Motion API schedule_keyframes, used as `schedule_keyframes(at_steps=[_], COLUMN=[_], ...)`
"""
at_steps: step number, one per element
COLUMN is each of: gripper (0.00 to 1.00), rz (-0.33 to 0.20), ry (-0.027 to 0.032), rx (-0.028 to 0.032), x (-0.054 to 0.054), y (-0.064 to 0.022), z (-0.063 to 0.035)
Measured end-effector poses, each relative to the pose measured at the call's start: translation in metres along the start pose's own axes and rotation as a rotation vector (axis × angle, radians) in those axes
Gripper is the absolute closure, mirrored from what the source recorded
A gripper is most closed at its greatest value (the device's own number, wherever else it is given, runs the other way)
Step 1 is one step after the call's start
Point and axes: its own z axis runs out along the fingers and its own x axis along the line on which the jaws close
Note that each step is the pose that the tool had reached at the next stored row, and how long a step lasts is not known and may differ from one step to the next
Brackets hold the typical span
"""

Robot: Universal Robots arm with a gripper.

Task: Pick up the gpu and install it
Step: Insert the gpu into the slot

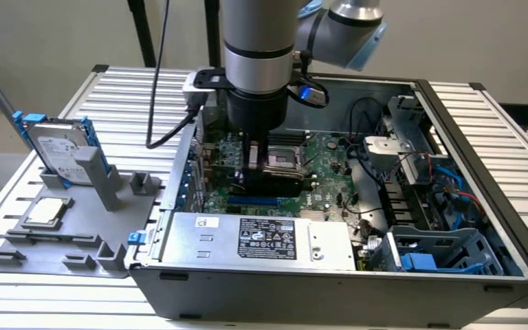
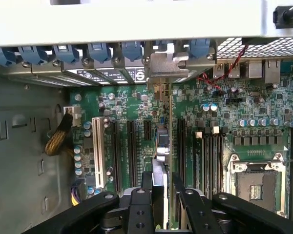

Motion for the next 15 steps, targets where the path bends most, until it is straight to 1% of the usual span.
schedule_keyframes(at_steps=[5,7,11,15], gripper=[0.73,0.73,0.73,0.73], rz=[-0.001,-0.002,-0.002,-0.002], ry=[-0.0002,-0.0005,-0.0009,-0.0009], rx=[0.0008,0.0037,0.0125,0.0128], x=[0.0,0.0,0.0001,0.0001], y=[0.0016,0.0023,0.0036,0.0038], z=[0.0013,0.002,0.0037,0.004])
